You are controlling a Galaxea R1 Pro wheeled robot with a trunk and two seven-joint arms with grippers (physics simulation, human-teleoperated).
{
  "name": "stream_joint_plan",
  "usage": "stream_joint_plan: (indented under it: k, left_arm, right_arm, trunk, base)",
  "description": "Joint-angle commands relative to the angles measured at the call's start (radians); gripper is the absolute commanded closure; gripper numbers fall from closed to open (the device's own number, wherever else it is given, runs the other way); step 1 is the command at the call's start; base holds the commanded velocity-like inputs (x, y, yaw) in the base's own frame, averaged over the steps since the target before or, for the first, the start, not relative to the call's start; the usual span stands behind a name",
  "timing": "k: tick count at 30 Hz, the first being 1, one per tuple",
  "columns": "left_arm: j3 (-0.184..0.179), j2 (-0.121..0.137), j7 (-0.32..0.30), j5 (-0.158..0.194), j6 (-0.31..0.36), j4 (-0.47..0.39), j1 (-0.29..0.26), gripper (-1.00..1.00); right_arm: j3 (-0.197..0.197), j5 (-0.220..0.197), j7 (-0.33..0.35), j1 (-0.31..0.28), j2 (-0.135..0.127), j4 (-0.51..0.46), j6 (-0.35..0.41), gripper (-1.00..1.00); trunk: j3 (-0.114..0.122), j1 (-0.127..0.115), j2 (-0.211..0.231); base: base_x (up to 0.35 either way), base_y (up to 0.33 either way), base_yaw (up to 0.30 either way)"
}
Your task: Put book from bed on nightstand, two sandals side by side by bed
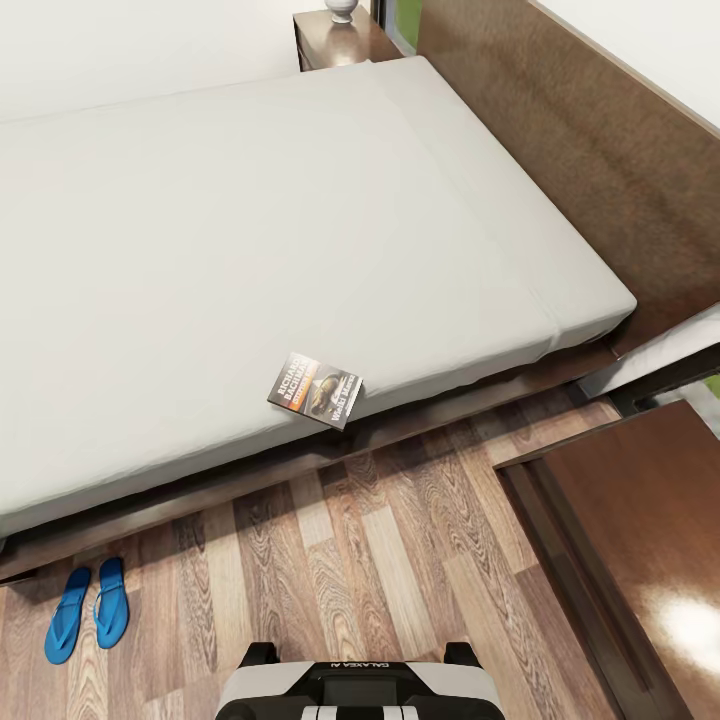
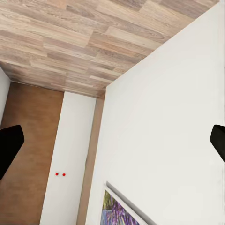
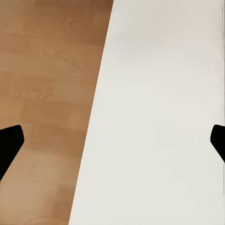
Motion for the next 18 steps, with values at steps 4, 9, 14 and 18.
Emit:
stream_joint_plan:
  k: [4,9,14,18]
  left_arm:
    - [0.001,-0.013,-0.002,-0.009,-0.012,0.001,0.0,-1.0]
    - [0.001,-0.02,-0.004,-0.005,-0.03,0.001,0.0,-1.0]
    - [0.001,-0.022,-0.006,0.029,-0.042,0.0,0.0,-1.0]
    - [0.0,-0.024,-0.006,0.047,-0.044,0.0,0.0,-1.0]
  right_arm:
    - [-0.021,0.006,0.005,-0.016,-0.003,-0.008,0.006,-1.0]
    - [-0.029,0.006,0.005,-0.027,-0.004,-0.008,0.006,-1.0]
    - [-0.034,0.006,0.005,-0.032,-0.005,-0.008,0.006,-1.0]
    - [-0.035,0.006,0.005,-0.033,-0.005,-0.008,0.006,-1.0]
  trunk:
    - [0.0,0.0,0.0]
    - [0.0,0.0,0.0]
    - [0.0,0.0,0.0]
    - [0.0,0.0,0.0]
  base:
    - [0.0,0.0,0.0]
    - [0.0,0.0,0.0]
    - [0.0,0.0,0.0]
    - [0.0,0.0,0.0]
